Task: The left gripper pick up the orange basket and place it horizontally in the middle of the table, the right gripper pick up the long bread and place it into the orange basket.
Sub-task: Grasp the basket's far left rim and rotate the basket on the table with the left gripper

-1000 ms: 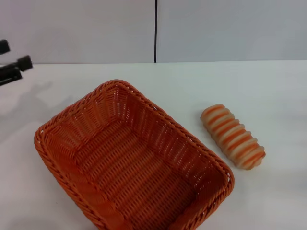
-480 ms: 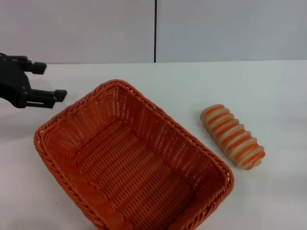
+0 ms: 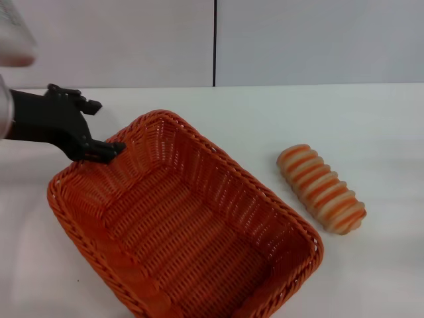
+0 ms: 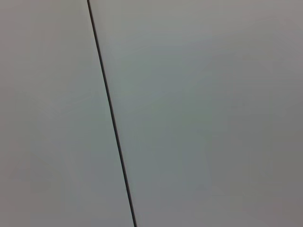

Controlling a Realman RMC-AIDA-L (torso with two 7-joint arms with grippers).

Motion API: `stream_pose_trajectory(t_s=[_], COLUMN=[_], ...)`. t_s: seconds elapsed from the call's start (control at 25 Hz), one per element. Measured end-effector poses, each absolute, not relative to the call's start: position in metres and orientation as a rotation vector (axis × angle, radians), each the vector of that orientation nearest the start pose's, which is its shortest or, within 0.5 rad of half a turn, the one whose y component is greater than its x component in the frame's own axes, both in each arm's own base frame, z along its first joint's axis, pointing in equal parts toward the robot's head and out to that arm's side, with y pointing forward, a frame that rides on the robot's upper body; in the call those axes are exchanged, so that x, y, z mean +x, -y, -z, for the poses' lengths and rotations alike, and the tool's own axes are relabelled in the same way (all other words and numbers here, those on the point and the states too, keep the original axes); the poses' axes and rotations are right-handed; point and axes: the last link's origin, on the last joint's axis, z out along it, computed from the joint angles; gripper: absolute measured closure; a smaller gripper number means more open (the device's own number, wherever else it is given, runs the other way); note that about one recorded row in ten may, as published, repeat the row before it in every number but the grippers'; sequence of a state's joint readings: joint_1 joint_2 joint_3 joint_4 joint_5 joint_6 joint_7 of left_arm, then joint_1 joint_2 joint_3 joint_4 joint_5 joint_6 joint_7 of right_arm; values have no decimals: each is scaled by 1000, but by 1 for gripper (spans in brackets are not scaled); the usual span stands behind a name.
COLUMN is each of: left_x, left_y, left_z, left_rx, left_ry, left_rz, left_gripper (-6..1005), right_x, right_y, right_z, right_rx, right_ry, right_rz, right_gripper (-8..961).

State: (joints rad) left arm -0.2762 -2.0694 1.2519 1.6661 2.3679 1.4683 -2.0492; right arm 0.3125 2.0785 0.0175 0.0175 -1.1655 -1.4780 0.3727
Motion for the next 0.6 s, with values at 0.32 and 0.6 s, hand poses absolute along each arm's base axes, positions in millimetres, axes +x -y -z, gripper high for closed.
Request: stream_pose_trajectory(t_s=[0.32, 0.6], left_x=[-217, -224], left_y=[-330, -331], left_z=[-37, -28], left_rx=[-2630, -2608], left_ry=[435, 426], left_rz=[-338, -424], left_gripper=[230, 255], right_x=[385, 387], right_y=[-261, -262], right_z=[-54, -53], right_rx=[-1159, -1162], right_ry=[-606, -619], right_rz=[-835, -826], right_gripper=[366, 366])
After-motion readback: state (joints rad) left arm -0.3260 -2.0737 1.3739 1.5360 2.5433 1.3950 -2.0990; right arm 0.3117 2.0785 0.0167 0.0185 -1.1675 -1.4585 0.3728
